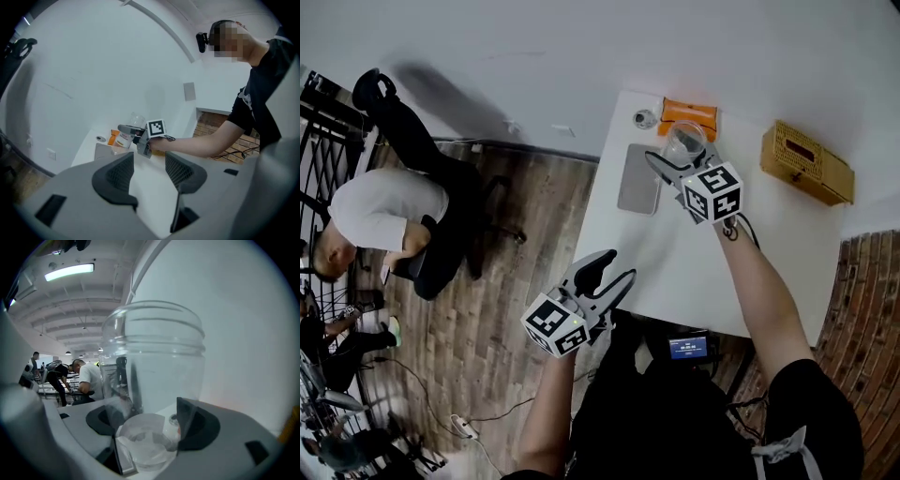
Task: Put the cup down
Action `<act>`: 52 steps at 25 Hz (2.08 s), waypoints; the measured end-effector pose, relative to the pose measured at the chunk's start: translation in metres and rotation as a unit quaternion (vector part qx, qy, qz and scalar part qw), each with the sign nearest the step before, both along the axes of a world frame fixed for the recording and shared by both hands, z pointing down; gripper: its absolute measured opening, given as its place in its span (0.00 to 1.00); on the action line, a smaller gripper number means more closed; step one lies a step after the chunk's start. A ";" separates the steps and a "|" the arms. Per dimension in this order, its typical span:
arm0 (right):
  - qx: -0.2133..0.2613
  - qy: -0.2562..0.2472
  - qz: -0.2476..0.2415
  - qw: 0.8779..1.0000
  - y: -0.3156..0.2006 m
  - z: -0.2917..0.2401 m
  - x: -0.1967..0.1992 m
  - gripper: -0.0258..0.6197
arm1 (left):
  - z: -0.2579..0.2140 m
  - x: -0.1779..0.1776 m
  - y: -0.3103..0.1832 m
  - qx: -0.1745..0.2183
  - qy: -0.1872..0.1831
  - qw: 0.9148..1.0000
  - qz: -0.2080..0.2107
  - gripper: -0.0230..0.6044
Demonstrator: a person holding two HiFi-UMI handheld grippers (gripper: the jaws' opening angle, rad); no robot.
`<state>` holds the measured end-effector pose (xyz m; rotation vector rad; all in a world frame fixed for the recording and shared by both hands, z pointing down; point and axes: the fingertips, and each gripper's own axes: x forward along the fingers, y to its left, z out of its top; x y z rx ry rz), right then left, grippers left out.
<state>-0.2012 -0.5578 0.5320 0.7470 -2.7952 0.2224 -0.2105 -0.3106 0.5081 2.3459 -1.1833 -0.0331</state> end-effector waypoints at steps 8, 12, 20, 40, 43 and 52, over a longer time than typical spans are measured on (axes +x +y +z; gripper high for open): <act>0.029 0.025 -0.037 0.999 -0.016 0.019 -0.060 0.56 | 0.014 -0.022 -0.003 -0.020 0.008 0.999 -0.025 0.38; 0.038 0.028 -0.048 0.998 -0.011 0.024 -0.066 0.56 | 0.016 -0.025 -0.004 -0.024 0.015 0.999 -0.028 0.38; 0.058 0.020 -0.045 0.997 -0.011 0.025 -0.071 0.57 | 0.011 -0.023 -0.009 -0.019 0.011 1.000 -0.021 0.38; 0.029 0.037 -0.007 0.999 0.013 0.056 -0.033 0.71 | 0.012 -0.023 0.006 -0.026 0.022 0.999 -0.029 0.38; 0.022 0.044 -0.003 0.999 0.026 0.061 -0.021 0.71 | 0.012 -0.021 0.012 -0.028 0.024 0.999 -0.027 0.38; -0.011 0.032 0.013 0.999 0.056 0.046 0.005 0.71 | 0.002 -0.011 0.022 -0.010 0.013 1.000 -0.011 0.38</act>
